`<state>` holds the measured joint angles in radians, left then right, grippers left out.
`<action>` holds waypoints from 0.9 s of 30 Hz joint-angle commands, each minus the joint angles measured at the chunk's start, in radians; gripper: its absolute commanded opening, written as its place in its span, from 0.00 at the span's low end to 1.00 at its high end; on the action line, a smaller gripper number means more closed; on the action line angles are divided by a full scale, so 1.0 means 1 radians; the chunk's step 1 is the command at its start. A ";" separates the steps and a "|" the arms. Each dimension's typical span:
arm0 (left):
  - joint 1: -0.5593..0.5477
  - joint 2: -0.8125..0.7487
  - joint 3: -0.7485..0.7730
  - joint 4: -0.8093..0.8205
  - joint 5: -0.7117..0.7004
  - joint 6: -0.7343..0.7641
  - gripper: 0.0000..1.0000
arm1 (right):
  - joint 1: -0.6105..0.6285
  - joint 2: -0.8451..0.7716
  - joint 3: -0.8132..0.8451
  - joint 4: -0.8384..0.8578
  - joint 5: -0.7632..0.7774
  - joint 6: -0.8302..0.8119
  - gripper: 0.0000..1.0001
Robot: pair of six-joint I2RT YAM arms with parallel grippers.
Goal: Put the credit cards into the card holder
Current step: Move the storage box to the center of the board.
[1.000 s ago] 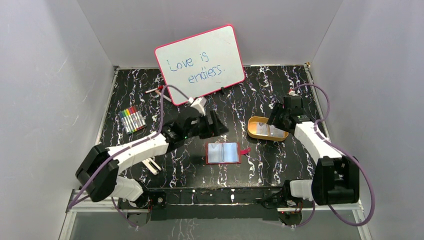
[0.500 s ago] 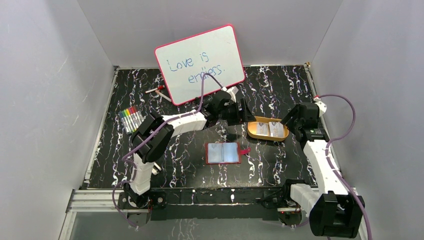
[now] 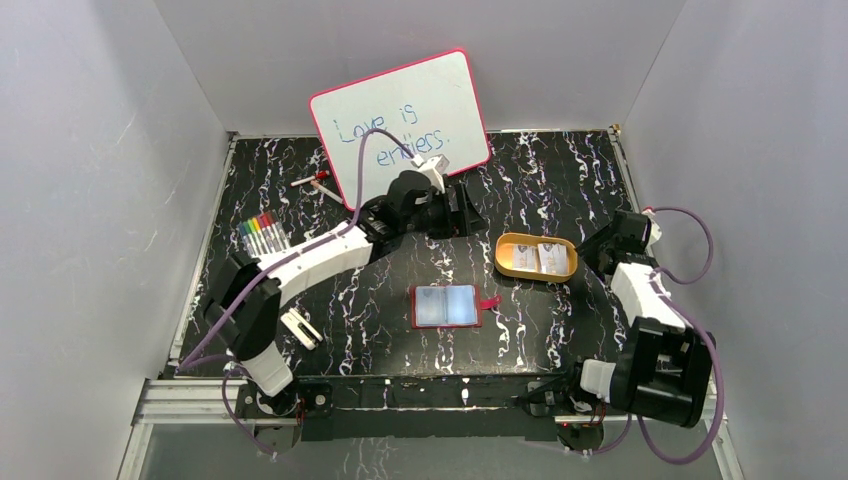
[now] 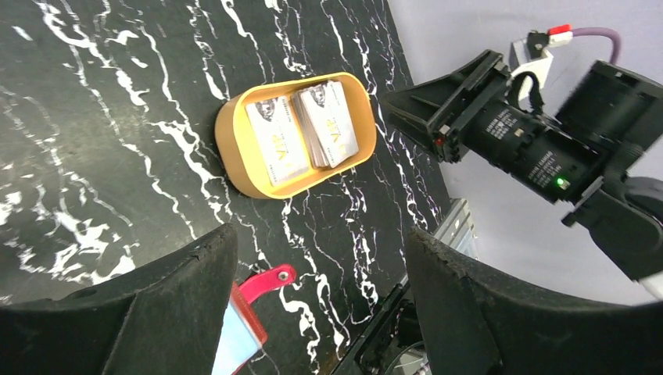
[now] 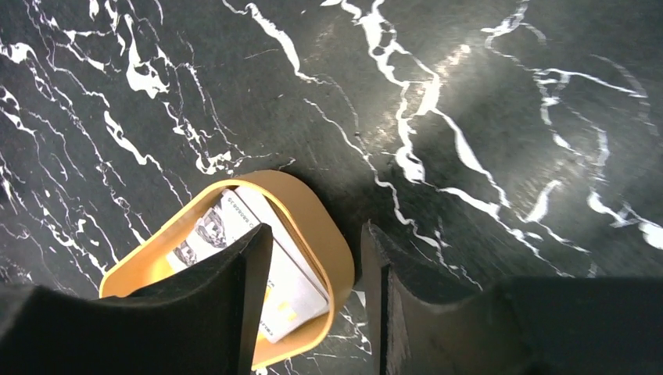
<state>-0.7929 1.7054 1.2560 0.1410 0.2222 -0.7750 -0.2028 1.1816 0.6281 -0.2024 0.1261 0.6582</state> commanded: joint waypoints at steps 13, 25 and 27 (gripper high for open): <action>0.074 -0.202 -0.135 -0.090 -0.051 0.055 0.75 | -0.002 0.124 0.017 0.131 -0.178 -0.046 0.44; 0.112 -0.263 -0.169 -0.119 -0.086 0.057 0.76 | 0.006 0.077 0.015 0.089 -0.081 -0.071 0.51; 0.115 -0.270 -0.175 -0.133 -0.123 0.032 0.79 | 0.017 0.104 0.021 0.093 -0.099 -0.074 0.47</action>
<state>-0.6884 1.4876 1.0908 0.0338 0.1535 -0.7300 -0.2005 1.2427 0.6365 -0.1131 0.0273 0.6064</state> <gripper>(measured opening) 0.765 0.501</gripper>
